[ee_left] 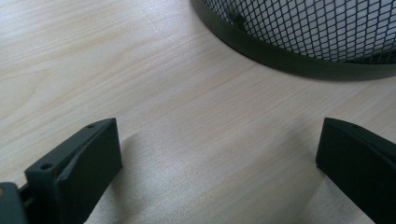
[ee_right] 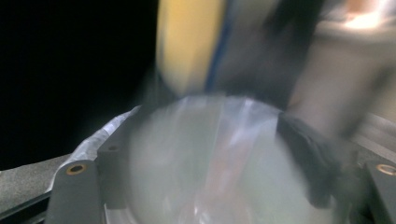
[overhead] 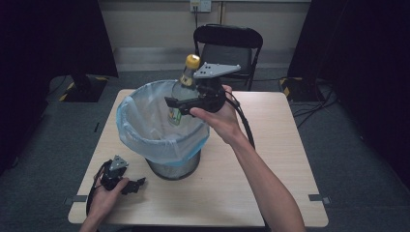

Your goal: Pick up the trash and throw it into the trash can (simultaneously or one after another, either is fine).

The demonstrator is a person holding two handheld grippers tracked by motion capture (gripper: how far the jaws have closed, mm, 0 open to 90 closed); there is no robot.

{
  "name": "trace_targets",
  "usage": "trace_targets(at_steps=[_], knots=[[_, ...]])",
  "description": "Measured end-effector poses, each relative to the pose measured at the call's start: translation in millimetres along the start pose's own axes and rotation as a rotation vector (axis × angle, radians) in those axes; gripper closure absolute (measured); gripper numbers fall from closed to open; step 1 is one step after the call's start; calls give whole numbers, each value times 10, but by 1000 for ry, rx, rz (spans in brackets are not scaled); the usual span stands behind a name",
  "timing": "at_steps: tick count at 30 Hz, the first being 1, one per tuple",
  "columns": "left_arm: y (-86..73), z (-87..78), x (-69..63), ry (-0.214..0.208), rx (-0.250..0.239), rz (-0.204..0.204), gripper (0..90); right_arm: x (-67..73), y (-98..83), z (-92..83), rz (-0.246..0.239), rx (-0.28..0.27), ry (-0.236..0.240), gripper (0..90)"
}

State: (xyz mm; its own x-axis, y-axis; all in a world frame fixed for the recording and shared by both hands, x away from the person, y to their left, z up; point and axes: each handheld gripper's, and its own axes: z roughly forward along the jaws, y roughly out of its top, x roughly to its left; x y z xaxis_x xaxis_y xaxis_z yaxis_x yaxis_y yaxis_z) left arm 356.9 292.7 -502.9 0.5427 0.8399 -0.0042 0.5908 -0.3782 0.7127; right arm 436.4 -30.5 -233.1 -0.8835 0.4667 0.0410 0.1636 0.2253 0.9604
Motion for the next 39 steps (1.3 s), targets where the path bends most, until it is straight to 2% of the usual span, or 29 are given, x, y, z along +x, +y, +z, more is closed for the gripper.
trace_targets(at_steps=[2, 4, 7, 13, 24, 39], knots=[[0, 0, 0, 0, 0, 0, 0, -1, 14, -4, 4, -40, 17, 281], [0, 0, 0, 0, 0, 0, 0, 16, 77, -46, -6, -67, 6, 281], [-2, -2, 3, 1, 0, 2, 3, 20, 121, -77, -24, -55, -14, 267], [0, -2, 6, 3, 0, 4, 1, -19, 49, -94, -4, -54, -22, 265], [-1, 1, 5, -2, -1, 2, 0, -59, 23, -118, 17, -44, -21, 259], [0, -1, 8, -1, 1, 4, 0, -170, -9, -266, 32, -51, -59, 264]])
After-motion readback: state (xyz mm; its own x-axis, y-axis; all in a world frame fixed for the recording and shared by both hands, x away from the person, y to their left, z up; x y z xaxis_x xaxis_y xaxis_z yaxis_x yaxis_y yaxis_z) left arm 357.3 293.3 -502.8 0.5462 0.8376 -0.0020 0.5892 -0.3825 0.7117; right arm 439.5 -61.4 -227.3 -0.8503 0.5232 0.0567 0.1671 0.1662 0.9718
